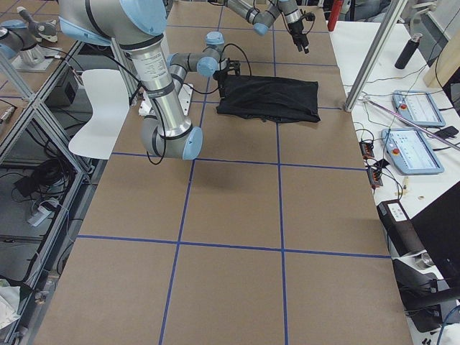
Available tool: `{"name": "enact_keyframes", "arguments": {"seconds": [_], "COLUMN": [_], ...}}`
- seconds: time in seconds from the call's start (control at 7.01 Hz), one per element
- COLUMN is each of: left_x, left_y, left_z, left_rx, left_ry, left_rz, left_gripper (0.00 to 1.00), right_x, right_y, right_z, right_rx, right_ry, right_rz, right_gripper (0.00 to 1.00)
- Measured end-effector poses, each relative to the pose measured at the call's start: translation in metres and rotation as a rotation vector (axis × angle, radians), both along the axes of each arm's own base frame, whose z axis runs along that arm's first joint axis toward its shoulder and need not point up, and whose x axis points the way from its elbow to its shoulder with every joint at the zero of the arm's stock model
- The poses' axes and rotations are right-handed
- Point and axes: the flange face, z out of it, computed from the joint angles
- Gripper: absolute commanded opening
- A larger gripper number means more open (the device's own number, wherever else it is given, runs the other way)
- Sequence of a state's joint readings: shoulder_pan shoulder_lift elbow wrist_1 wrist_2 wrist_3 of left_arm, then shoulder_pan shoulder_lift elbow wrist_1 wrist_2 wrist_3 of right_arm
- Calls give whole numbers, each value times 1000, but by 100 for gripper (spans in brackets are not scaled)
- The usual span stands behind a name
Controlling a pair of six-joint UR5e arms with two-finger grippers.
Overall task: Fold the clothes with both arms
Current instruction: 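Press the right gripper onto the folded shirt's middle while the left gripper withdraws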
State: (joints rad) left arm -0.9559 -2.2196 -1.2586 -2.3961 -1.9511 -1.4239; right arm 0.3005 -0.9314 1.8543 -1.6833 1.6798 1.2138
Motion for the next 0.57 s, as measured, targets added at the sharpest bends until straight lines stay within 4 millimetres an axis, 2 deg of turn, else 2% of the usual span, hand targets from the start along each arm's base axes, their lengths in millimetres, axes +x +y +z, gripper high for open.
{"name": "enact_keyframes", "arguments": {"seconds": [0.29, 0.57], "left_x": [1, 3], "left_y": [2, 3], "left_z": [5, 5], "left_rx": [-6, -7], "left_ry": [-3, -3], "left_rz": [3, 6], "left_gripper": [100, 99], "right_x": [-15, -36], "right_y": [-3, -6], "right_z": [17, 27], "right_rx": [53, 76], "right_ry": [63, 112], "right_rz": [-33, -54], "right_gripper": [79, 67]}}
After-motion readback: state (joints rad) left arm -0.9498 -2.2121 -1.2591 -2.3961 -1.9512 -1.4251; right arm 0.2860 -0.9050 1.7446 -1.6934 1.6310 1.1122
